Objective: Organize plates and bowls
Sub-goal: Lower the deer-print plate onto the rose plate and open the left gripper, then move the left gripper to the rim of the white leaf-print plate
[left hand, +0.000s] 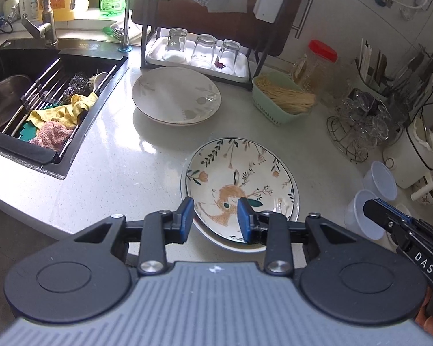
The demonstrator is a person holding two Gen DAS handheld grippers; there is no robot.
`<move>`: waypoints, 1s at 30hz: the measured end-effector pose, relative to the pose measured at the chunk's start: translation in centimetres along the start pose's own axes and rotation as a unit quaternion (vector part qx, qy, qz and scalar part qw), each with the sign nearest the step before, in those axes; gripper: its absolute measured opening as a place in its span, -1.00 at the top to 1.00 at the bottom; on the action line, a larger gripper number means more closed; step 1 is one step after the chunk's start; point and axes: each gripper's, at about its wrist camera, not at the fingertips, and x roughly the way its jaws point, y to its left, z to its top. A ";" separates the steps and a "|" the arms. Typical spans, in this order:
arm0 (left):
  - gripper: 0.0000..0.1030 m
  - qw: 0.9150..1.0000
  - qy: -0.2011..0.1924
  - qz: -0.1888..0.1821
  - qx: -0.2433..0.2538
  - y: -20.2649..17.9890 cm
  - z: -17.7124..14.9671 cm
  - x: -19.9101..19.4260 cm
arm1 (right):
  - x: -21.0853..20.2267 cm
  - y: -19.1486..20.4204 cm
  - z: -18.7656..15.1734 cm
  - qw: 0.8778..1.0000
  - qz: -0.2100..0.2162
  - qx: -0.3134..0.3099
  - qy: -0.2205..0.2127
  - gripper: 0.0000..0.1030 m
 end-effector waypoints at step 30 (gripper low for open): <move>-0.12 0.999 0.035 -0.010 0.026 12.0 12.5 10.6 | 13.2 6.4 4.0 0.996 -0.025 0.027 0.075 0.72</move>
